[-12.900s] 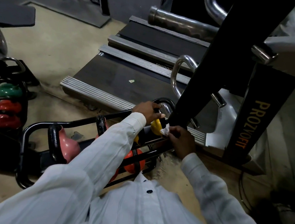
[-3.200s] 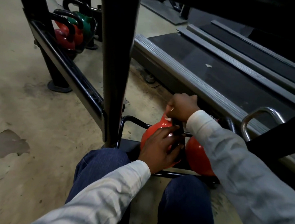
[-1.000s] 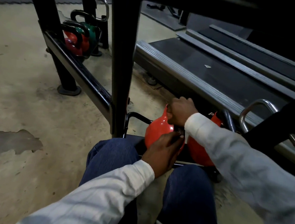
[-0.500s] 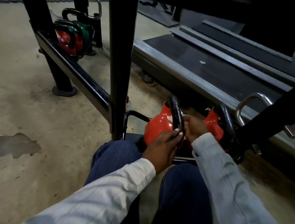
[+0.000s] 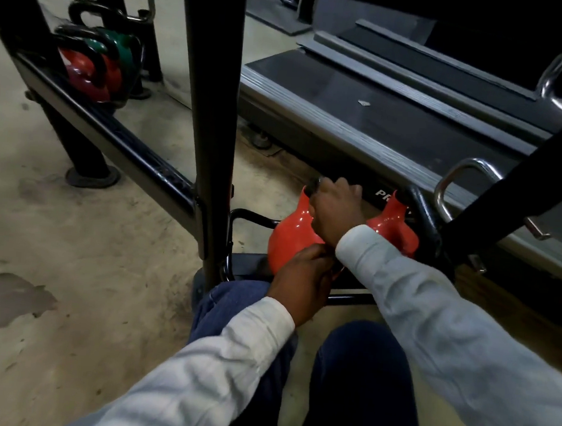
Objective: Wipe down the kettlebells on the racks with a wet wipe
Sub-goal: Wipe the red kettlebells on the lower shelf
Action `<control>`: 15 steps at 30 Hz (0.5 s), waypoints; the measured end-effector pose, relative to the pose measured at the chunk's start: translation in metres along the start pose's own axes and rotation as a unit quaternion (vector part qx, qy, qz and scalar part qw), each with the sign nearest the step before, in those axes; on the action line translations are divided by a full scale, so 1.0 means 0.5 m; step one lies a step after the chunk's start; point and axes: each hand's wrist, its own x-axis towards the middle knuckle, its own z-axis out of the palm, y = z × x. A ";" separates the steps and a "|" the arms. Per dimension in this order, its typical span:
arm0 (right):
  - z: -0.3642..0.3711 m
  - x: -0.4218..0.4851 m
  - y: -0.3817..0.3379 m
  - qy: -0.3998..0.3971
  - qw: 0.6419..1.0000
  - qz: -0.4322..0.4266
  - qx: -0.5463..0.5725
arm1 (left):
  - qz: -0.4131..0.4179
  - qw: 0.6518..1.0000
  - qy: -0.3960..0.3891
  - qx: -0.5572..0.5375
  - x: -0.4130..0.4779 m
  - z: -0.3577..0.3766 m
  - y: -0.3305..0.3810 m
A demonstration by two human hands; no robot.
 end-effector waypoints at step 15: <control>0.067 -0.074 0.056 -0.056 0.432 0.371 0.820 | -0.050 0.994 0.068 -0.067 0.209 -0.089 -0.086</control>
